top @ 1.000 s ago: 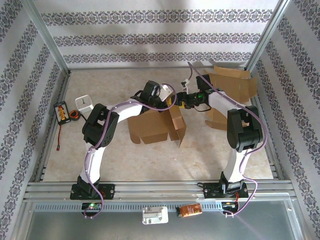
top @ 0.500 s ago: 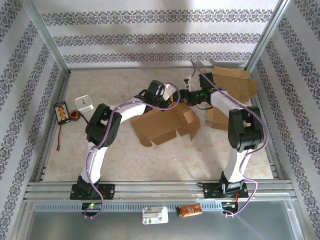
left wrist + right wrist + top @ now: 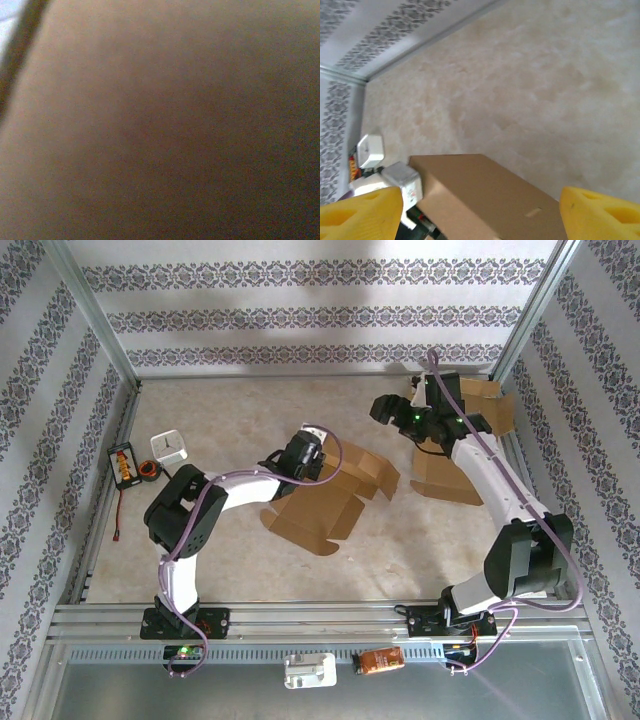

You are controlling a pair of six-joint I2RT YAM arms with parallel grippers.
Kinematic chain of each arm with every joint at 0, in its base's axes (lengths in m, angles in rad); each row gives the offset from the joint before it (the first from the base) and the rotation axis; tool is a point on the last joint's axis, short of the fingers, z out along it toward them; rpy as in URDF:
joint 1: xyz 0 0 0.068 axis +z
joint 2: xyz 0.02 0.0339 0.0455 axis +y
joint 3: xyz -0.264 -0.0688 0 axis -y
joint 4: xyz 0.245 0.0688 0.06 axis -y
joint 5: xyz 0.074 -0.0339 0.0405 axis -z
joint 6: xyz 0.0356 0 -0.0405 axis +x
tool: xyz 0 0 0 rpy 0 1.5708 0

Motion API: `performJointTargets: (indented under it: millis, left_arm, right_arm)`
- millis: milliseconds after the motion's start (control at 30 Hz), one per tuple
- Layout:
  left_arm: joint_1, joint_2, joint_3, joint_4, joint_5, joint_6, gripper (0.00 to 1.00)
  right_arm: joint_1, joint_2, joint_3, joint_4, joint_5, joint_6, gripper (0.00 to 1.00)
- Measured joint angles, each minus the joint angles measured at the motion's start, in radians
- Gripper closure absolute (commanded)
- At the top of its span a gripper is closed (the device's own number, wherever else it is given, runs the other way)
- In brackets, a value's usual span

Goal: Fold the paper box

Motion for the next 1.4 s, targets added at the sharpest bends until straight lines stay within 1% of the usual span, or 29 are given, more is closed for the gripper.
performJointTargets:
  millis: [133,200,367,400,433,500,567,667,733,833,967,1067,1133,1300,1400]
  left_arm:
    - [-0.026,-0.065,-0.057,-0.017,-0.027,-0.067,0.46]
    - [-0.025,-0.119,-0.087,-0.038,-0.031,-0.094,0.43]
    - [-0.023,-0.305,-0.126,-0.129,-0.029,-0.167,0.39]
    - [-0.020,-0.338,-0.126,-0.153,-0.022,-0.180,0.36]
    - [-0.014,-0.383,-0.126,-0.187,-0.004,-0.201,0.35]
    - [0.028,-0.453,-0.109,-0.270,0.066,-0.245,0.34]
    - [0.120,-0.470,-0.031,-0.382,0.189,-0.285,0.35]
    - [0.256,-0.393,0.152,-0.515,0.387,-0.301,0.34]
    - [0.300,-0.321,0.263,-0.571,0.509,-0.297,0.33]
    - [0.311,-0.201,0.401,-0.634,0.660,-0.288,0.30]
    - [0.311,-0.070,0.492,-0.666,0.803,-0.286,0.29]
    - [0.311,0.012,0.528,-0.678,0.872,-0.286,0.26]
    - [0.311,0.040,0.529,-0.680,0.899,-0.286,0.25]
    - [0.311,0.058,0.524,-0.669,0.949,-0.293,0.25]
    - [0.311,0.058,0.517,-0.652,0.962,-0.303,0.29]
  right_arm:
    - [0.025,-0.033,-0.010,-0.098,0.097,0.061,0.20]
    - [0.045,-0.083,-0.027,-0.136,0.137,0.094,0.22]
    - [0.106,-0.232,-0.042,-0.211,0.225,0.181,0.23]
    - [0.119,-0.250,-0.042,-0.222,0.237,0.200,0.23]
    - [0.139,-0.269,-0.044,-0.234,0.250,0.225,0.23]
    - [0.183,-0.295,-0.056,-0.251,0.268,0.279,0.23]
    - [0.237,-0.310,-0.083,-0.259,0.285,0.344,0.23]
    - [0.293,-0.293,-0.105,-0.259,0.296,0.415,0.21]
    - [0.301,-0.259,-0.105,-0.252,0.297,0.442,0.20]
    - [0.301,-0.181,-0.105,-0.229,0.300,0.461,0.17]
    - [0.301,-0.080,-0.105,-0.195,0.296,0.472,0.16]
    - [0.301,-0.037,-0.105,-0.163,0.295,0.477,0.17]
    - [0.301,-0.025,-0.106,-0.136,0.295,0.477,0.19]
    - [0.301,-0.002,-0.107,-0.058,0.294,0.477,0.25]
    - [0.301,0.031,-0.107,-0.032,0.294,0.474,0.27]
